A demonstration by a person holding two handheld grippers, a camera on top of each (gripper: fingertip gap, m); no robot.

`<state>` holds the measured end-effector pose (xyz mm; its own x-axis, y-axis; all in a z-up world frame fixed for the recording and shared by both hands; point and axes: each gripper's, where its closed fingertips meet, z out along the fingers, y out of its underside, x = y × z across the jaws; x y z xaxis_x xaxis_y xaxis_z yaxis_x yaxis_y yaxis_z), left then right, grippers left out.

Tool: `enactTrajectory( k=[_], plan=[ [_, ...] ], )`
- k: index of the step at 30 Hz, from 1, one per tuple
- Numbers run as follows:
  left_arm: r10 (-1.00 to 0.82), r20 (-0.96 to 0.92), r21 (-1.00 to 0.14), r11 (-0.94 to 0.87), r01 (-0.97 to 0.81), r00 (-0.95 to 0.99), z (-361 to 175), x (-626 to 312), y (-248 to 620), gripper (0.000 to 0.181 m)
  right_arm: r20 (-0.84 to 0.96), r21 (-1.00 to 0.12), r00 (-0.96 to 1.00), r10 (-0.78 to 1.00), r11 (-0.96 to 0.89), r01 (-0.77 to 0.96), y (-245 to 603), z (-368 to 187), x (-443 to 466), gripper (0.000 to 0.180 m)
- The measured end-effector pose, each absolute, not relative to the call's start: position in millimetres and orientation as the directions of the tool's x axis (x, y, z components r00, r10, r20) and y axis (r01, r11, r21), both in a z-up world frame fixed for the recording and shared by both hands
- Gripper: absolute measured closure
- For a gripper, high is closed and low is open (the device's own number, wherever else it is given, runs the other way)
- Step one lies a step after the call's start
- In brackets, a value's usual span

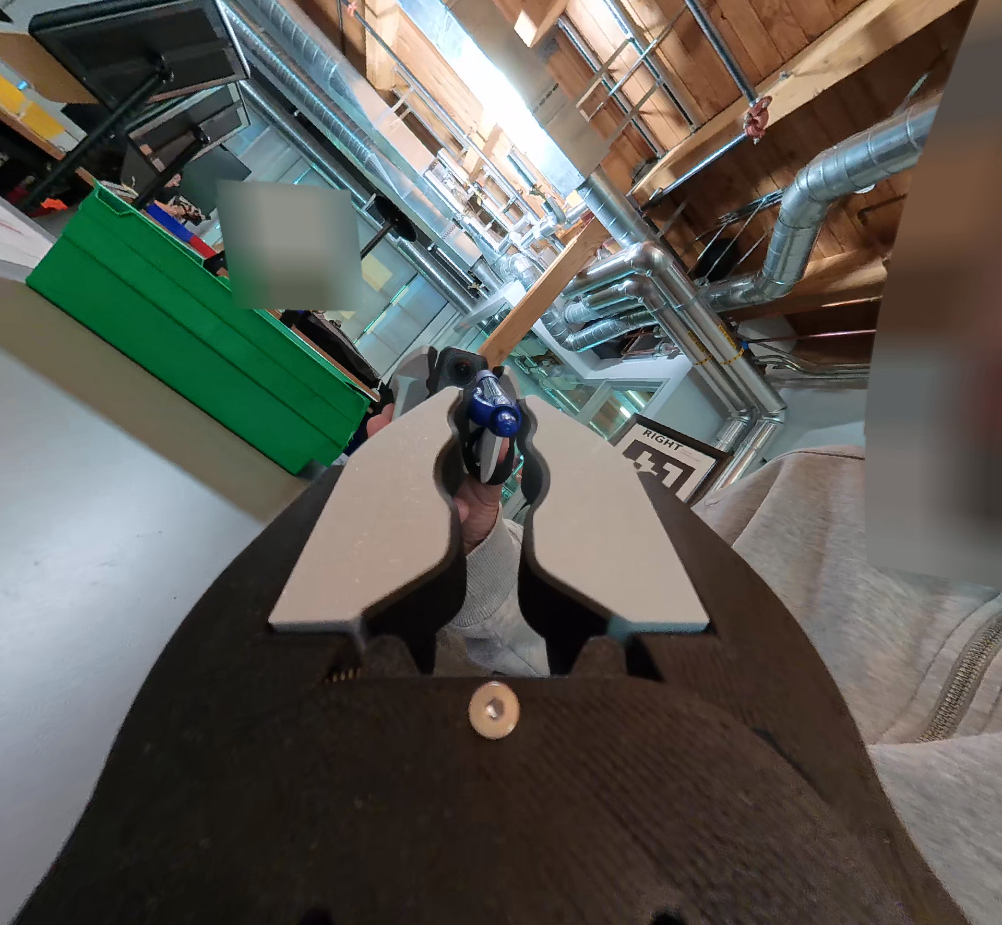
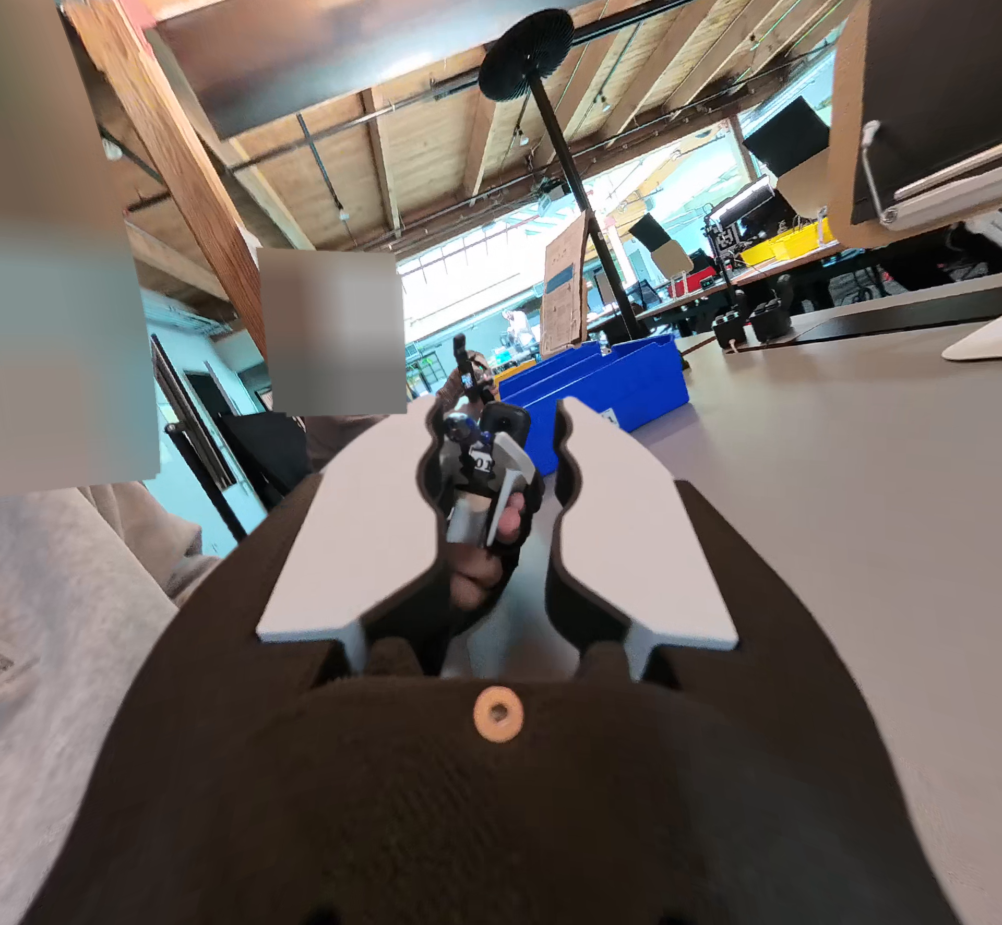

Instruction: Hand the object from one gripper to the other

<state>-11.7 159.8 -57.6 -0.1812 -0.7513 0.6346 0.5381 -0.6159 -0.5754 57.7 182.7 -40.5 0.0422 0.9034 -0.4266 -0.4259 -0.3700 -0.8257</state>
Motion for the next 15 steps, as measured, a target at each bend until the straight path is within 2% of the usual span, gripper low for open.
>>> enactTrajectory(
  k=[5, 8, 12, 15],
  plan=[
    [-0.756, 0.628, -0.550, -0.598, 0.583, -0.184, -54, -22, 164, 0.165, -0.449, -0.809, 0.053, 0.892, -0.380, -0.448, 188, -40, 62, 0.133],
    [-0.752, 0.636, -0.540, -0.593, 0.597, -0.172, -55, -25, 167, 0.166, -0.425, -0.829, 0.133, 0.896, -0.325, -0.456, 194, -39, 66, 0.121],
    [-0.736, 0.662, -0.536, -0.597, 0.597, -0.142, -60, -28, 172, 0.166, -0.242, -0.916, 0.266, 0.933, -0.129, -0.381, 192, -35, 68, 0.118],
    [-0.699, 0.703, -0.509, -0.624, 0.592, -0.132, -67, -31, 178, 0.166, -0.011, -0.989, 0.320, 0.947, 0.037, -0.144, 184, -55, 56, 0.120]
  ],
)
